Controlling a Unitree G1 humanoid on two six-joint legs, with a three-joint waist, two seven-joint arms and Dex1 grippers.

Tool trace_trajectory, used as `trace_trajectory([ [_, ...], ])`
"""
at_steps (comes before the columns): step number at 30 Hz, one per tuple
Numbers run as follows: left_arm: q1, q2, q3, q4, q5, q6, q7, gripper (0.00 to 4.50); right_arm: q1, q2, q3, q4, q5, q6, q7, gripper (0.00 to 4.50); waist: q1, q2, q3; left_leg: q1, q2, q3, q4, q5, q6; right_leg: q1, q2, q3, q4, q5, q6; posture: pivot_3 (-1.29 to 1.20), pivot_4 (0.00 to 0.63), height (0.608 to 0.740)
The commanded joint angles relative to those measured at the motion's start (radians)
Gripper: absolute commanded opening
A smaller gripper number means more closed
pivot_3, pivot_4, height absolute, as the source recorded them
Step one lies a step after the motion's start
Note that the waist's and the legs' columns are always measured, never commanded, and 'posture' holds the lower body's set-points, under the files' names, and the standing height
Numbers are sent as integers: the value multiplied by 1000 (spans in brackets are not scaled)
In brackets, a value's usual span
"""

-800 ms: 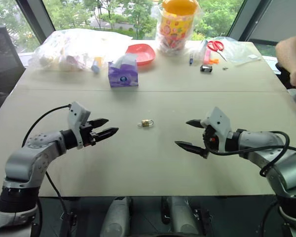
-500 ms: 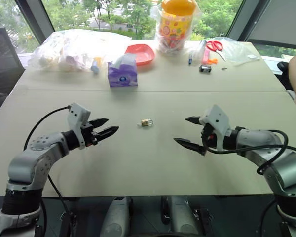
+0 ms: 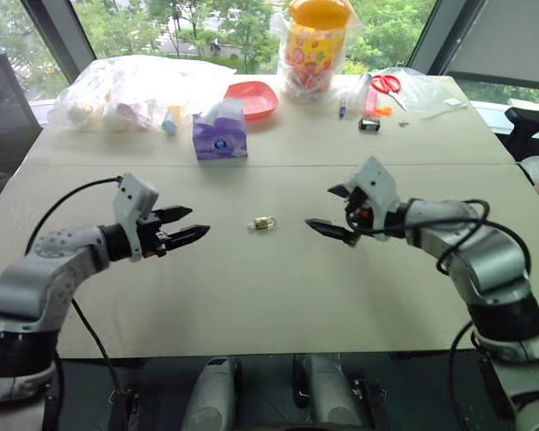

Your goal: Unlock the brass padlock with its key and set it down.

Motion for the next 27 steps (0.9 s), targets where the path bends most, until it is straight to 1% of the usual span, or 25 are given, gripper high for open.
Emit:
trace_trajectory([
  [1,-18,55,-18,4,-10,-7,-106,3229,-94,19,115,90,-75,-85,89,4500,-6,0,0,0,0,0,0,0,0,0,0,0,0,0,0,0,150,740],
  [4,-25,77,-33,-17,-10,-1,-139,3229,-172,65,205,203,-130,-142,153,4500,-10,0,0,-2,0,0,0,0,0,0,-1,0,-1,0,1,0,150,740],
  [8,-27,53,-28,-31,-3,3,-103,3229,-239,128,280,352,-215,-264,210,4500,-9,0,0,-2,-1,0,0,0,0,0,-1,0,-1,0,1,0,150,740],
  [12,17,20,-29,-80,-8,10,-61,3229,-289,195,298,498,-270,-362,242,4500,-11,0,0,-2,-1,0,0,0,0,0,-1,0,0,2,4,0,150,740],
  [14,41,-6,-24,-104,-17,18,-33,3229,-321,241,309,602,-303,-439,258,4500,-12,0,0,-2,-1,0,0,0,0,0,-1,0,0,2,4,0,150,740],
  [21,58,-45,-29,-124,-15,23,16,3229,-392,353,304,863,-389,-582,291,4500,-13,0,0,1,-1,0,0,0,-1,0,-1,1,6,2,4,0,150,740],
  [24,68,-49,-31,-128,-12,20,27,3267,-419,412,317,1016,-430,-642,308,3690,-16,0,0,5,-1,1,1,1,-1,1,-1,2,9,2,4,0,150,740],
  [27,71,-43,-28,-127,-4,15,33,3267,-438,426,305,1092,-451,-663,332,2256,-21,0,0,11,0,1,0,1,-1,5,0,2,11,0,1,0,150,740],
])
